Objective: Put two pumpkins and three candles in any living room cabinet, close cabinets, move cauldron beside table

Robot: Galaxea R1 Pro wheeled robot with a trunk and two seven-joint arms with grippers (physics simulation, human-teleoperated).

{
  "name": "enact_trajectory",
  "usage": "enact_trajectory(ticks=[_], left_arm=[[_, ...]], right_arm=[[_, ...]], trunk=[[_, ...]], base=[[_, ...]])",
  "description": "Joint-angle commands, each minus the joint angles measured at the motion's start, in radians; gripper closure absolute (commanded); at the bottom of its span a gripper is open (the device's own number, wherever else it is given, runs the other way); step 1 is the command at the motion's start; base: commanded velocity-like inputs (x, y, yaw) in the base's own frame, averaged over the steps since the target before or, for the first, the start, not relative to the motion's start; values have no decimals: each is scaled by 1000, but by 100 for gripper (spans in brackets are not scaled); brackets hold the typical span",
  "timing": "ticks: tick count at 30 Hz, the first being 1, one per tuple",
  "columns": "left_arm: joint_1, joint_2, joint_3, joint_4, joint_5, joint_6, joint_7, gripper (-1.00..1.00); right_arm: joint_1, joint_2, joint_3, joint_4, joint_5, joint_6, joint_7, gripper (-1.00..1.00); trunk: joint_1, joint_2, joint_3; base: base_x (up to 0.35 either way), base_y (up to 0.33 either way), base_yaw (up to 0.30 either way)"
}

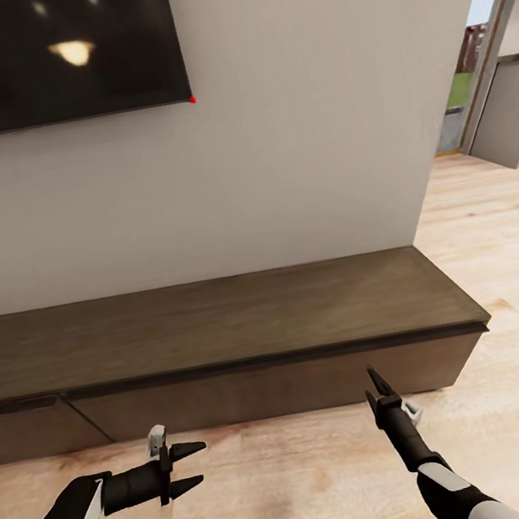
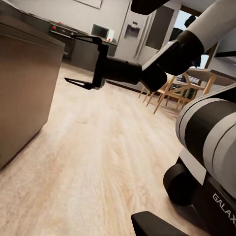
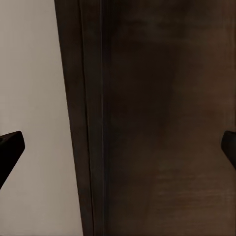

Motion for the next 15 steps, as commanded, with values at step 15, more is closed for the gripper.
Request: enact_trajectory(ticks=[15], left_arm=[[23,-2,-22,3,-3,-2,-124,-100]], right_arm=[[0,1,5,-1,1,3,4,-100]], trunk=[[0,0,0]], base=[[113,0,0]])
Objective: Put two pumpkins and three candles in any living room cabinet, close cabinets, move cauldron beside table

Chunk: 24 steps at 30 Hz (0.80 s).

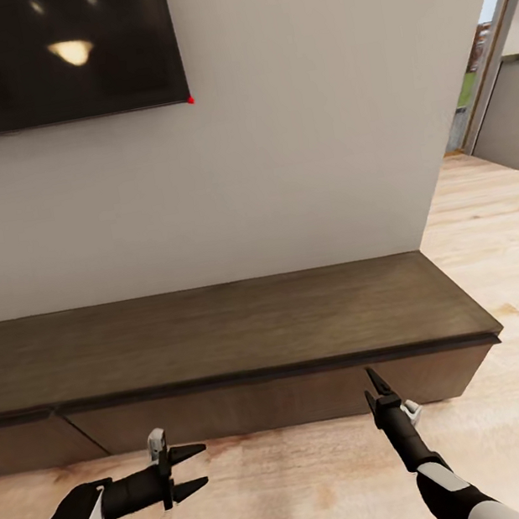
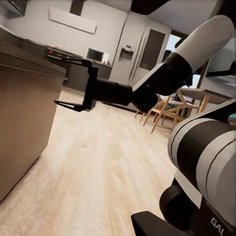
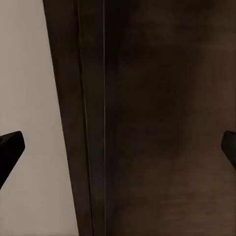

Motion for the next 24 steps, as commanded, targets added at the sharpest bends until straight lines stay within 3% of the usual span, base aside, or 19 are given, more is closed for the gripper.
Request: enact_trajectory(ticks=[1,24], left_arm=[[1,0,-7,0,0,0,-5,-100],[2,4,-13,0,-1,-2,-11,-100]], right_arm=[[0,1,0,-1,0,0,0,-100],[0,4,1,-7,2,-2,1,-100]], trunk=[[0,0,0],[0,0,0]], base=[[49,0,0],[45,0,0]])
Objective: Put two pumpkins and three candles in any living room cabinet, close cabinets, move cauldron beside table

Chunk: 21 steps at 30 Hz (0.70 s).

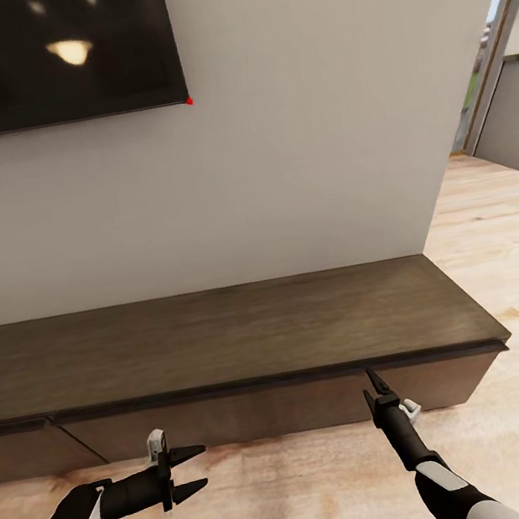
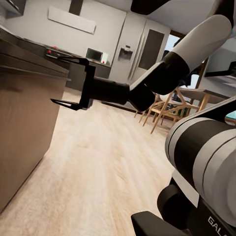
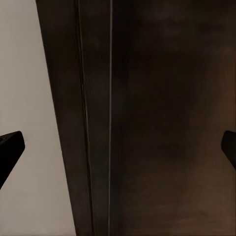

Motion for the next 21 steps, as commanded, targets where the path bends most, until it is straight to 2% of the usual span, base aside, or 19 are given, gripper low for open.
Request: enact_trajectory(ticks=[1,21], left_arm=[[0,0,0,0,0,0,0,-100],[0,-1,-1,0,0,0,0,-100]], right_arm=[[0,0,0,0,0,0,0,-100],[0,1,1,0,0,0,0,-100]], trunk=[[0,0,0],[0,0,0]], base=[[8,0,0],[31,0,0]])
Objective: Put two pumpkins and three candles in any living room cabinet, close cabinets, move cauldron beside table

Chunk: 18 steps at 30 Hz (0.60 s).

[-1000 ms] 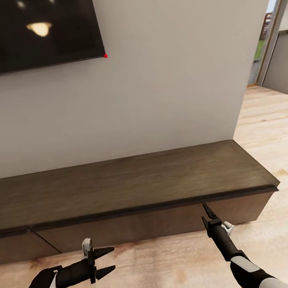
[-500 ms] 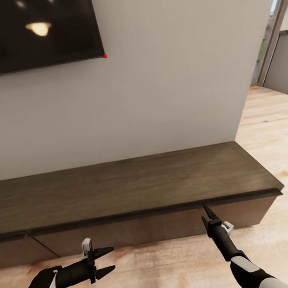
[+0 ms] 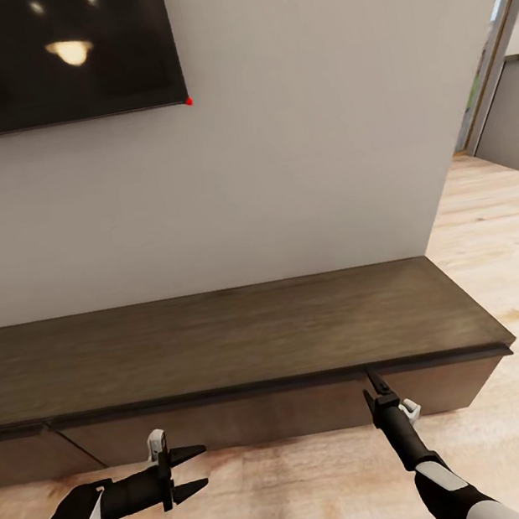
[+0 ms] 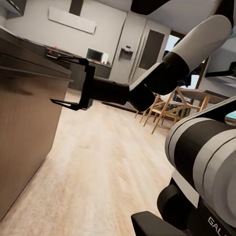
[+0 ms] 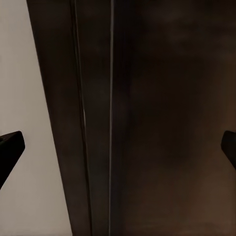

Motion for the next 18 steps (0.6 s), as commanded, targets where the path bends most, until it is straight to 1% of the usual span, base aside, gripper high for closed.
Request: enact_trajectory(ticks=[1,6,18], left_arm=[[0,0,0,0,0,0,0,-100],[0,0,0,0,0,0,0,-100],[0,0,0,0,0,0,0,-100]], right_arm=[[0,0,0,0,0,0,0,-100],[0,1,0,1,0,0,-1,-100],[0,3,0,1,1,-1,-2,-100]], trunk=[[0,0,0],[0,0,0],[0,0,0]], base=[[69,0,0],[74,0,0],[5,0,0]])
